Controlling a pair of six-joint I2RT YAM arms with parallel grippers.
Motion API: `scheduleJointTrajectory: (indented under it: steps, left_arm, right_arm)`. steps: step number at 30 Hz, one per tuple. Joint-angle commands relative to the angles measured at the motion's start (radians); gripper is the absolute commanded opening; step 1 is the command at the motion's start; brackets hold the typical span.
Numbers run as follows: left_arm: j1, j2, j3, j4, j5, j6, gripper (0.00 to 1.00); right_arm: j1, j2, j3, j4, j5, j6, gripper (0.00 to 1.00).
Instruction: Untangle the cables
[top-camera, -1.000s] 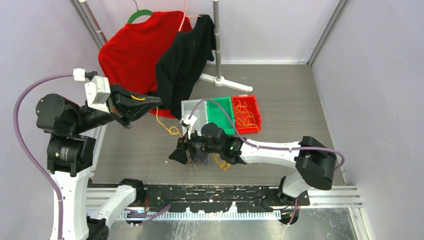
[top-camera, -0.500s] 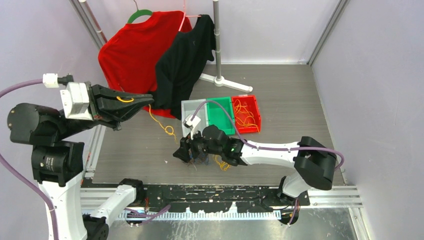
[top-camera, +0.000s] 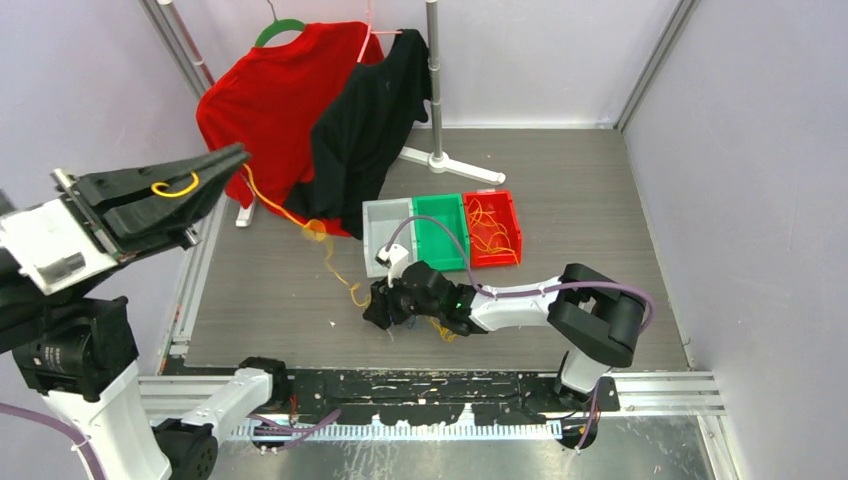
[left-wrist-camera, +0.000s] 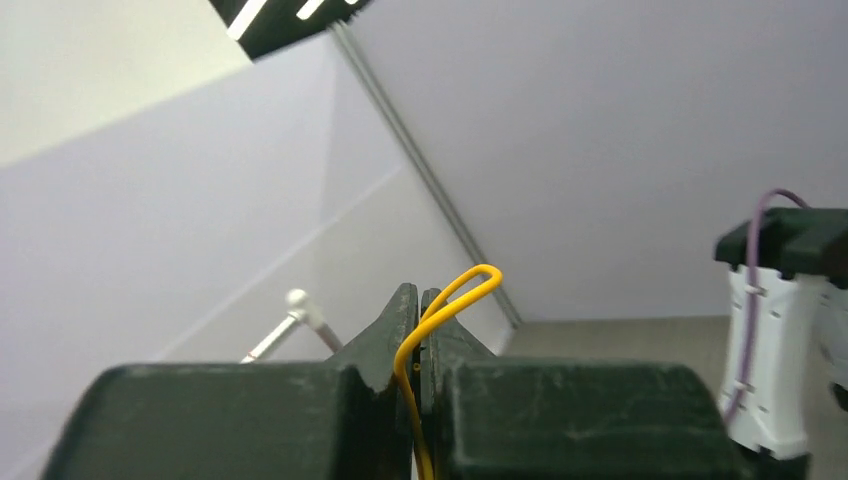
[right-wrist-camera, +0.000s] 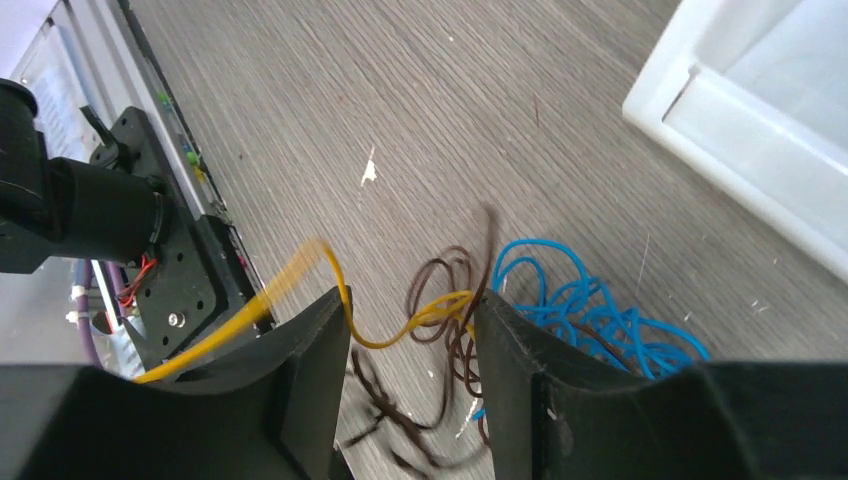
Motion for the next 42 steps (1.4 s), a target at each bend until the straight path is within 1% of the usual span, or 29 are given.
scheduleJointTrajectory:
  steps: [1, 5, 13, 15, 18, 20, 24, 26, 27, 28, 29, 31, 32, 33, 34, 35, 36, 37, 38, 39, 40, 41, 42]
  left_arm:
    - [0.003, 0.027, 0.07, 0.165, -0.195, 0.096, 0.0]
    - [0.004, 0.063, 0.14, 0.253, -0.327, 0.186, 0.0]
    - [0.004, 0.169, 0.326, 0.432, -0.564, 0.348, 0.0]
    - [0.004, 0.202, 0.374, 0.478, -0.623, 0.383, 0.0]
    - [0.004, 0.241, 0.445, 0.502, -0.684, 0.393, 0.0]
    - [0.004, 0.235, 0.447, 0.479, -0.667, 0.383, 0.0]
    - [0.004, 0.19, 0.343, 0.509, -0.643, 0.357, 0.0]
    - [0.004, 0.19, 0.335, 0.535, -0.662, 0.369, 0.0]
    - [0.004, 0.198, 0.345, 0.573, -0.694, 0.391, 0.0]
    - [0.004, 0.217, 0.373, 0.621, -0.733, 0.419, 0.0]
    - [0.004, 0.248, 0.436, 0.657, -0.788, 0.448, 0.0]
    - [0.004, 0.337, 0.621, 0.649, -0.868, 0.503, 0.0]
    - [0.004, 0.383, 0.695, 0.638, -0.879, 0.53, 0.0]
    - [0.004, 0.408, 0.734, 0.65, -0.87, 0.558, 0.0]
    - [0.004, 0.414, 0.739, 0.674, -0.859, 0.585, 0.0]
    - [0.004, 0.41, 0.726, 0.693, -0.844, 0.594, 0.0]
    - [0.003, 0.396, 0.71, 0.7, -0.832, 0.598, 0.0]
    - [0.003, 0.388, 0.69, 0.702, -0.824, 0.596, 0.0]
    - [0.003, 0.377, 0.672, 0.704, -0.82, 0.59, 0.0]
    - [0.003, 0.365, 0.654, 0.706, -0.82, 0.586, 0.0]
    - [0.002, 0.359, 0.644, 0.706, -0.82, 0.583, 0.0]
    - [0.002, 0.359, 0.643, 0.706, -0.819, 0.584, 0.0]
    - [0.002, 0.363, 0.649, 0.706, -0.82, 0.584, 0.0]
  right_arm:
    - [-0.001, 0.017, -0.017, 0.11, 0.027, 0.059, 0.52]
    - [-0.001, 0.038, -0.037, 0.137, 0.019, 0.088, 0.52]
    - [-0.002, 0.077, -0.058, 0.164, 0.018, 0.142, 0.52]
    - [-0.001, 0.082, -0.064, 0.169, 0.018, 0.152, 0.53]
    - [0.0, 0.08, -0.071, 0.17, 0.021, 0.158, 0.58]
    - [0.0, 0.072, -0.073, 0.167, 0.022, 0.151, 0.61]
    - [0.001, 0.036, -0.063, 0.135, 0.021, 0.119, 0.68]
    - [0.001, 0.002, -0.053, 0.099, 0.026, 0.093, 0.71]
    - [0.001, -0.011, -0.05, 0.077, 0.03, 0.08, 0.72]
    - [0.001, -0.021, -0.047, 0.053, 0.035, 0.069, 0.73]
    - [0.0, -0.027, -0.046, 0.029, 0.041, 0.064, 0.73]
    - [0.001, -0.036, -0.058, 0.022, 0.044, 0.065, 0.73]
    - [0.001, -0.039, -0.068, 0.026, 0.047, 0.071, 0.73]
    - [0.001, -0.04, -0.079, 0.033, 0.053, 0.079, 0.72]
    - [0.0, -0.044, -0.092, 0.045, 0.066, 0.093, 0.7]
    - [-0.001, -0.049, -0.11, 0.059, 0.08, 0.107, 0.65]
    - [-0.004, -0.054, -0.122, 0.075, 0.09, 0.123, 0.56]
    - [-0.008, -0.057, -0.132, 0.083, 0.102, 0.138, 0.49]
    - [-0.015, -0.06, -0.14, 0.09, 0.111, 0.157, 0.34]
    - [-0.022, -0.061, -0.146, 0.099, 0.116, 0.174, 0.22]
    - [-0.031, -0.063, -0.156, 0.109, 0.116, 0.188, 0.11]
    - [-0.042, -0.064, -0.167, 0.125, 0.112, 0.213, 0.05]
    - [-0.053, -0.065, -0.182, 0.142, 0.108, 0.234, 0.02]
